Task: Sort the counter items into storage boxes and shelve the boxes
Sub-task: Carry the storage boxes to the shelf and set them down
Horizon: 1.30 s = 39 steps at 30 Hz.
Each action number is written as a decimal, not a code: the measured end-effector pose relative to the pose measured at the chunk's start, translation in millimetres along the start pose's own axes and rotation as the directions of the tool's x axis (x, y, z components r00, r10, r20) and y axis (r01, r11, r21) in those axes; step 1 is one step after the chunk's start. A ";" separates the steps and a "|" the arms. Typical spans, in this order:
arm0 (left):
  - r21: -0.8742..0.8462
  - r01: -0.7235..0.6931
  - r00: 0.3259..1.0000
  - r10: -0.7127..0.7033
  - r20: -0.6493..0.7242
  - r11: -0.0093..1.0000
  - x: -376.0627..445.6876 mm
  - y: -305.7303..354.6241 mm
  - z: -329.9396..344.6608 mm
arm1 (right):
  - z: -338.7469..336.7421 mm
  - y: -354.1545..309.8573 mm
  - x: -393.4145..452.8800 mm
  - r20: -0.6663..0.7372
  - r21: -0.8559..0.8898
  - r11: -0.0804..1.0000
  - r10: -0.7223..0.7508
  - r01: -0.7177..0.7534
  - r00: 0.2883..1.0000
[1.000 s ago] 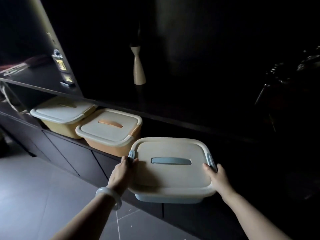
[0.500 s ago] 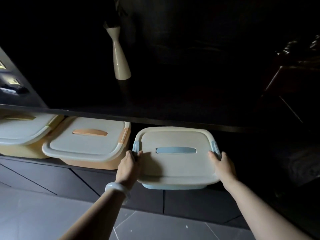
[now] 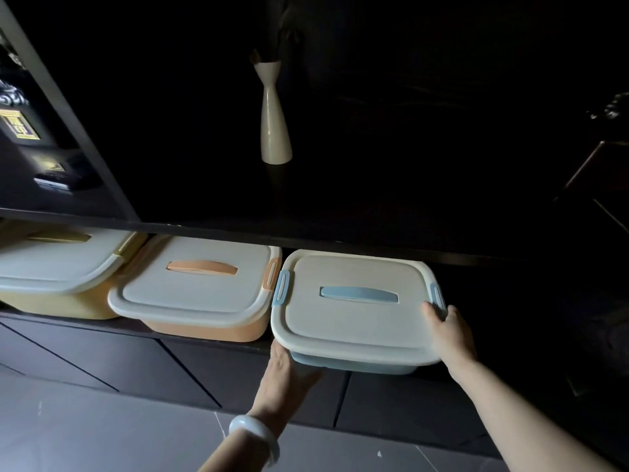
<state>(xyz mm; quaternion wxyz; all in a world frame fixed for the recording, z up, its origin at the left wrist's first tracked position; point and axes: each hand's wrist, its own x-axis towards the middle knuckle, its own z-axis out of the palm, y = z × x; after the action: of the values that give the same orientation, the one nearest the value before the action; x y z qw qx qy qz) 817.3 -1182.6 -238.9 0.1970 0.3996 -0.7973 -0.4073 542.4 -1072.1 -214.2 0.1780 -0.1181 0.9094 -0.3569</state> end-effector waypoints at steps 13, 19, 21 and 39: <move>-0.161 0.104 0.994 -0.106 -0.003 0.981 19.4 -12.3 -5.0 | -1.3 -0.2 0.1 0.005 -0.021 1.000 0.013 -0.013 1.000; -0.167 0.139 0.990 -0.136 0.029 0.976 20.0 -14.0 -9.8 | -3.1 -2.1 -0.9 0.013 -0.033 0.999 0.003 -0.003 1.000; -0.159 0.145 0.989 -0.141 0.034 0.977 18.5 -13.5 -10.3 | -3.4 -2.7 -1.9 0.016 -0.039 0.999 0.000 0.000 1.000; -0.209 0.148 0.988 -0.154 -0.014 0.967 7.4 -16.6 -3.2 | -5.2 -5.4 -5.7 0.032 -0.044 0.999 0.010 -0.008 0.999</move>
<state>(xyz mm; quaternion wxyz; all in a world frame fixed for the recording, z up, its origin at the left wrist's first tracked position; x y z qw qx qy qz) 822.7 -1195.9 -250.5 0.2179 0.4427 -0.7146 -0.4958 545.8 -1070.8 -205.5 0.1919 -0.1236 0.9144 -0.3343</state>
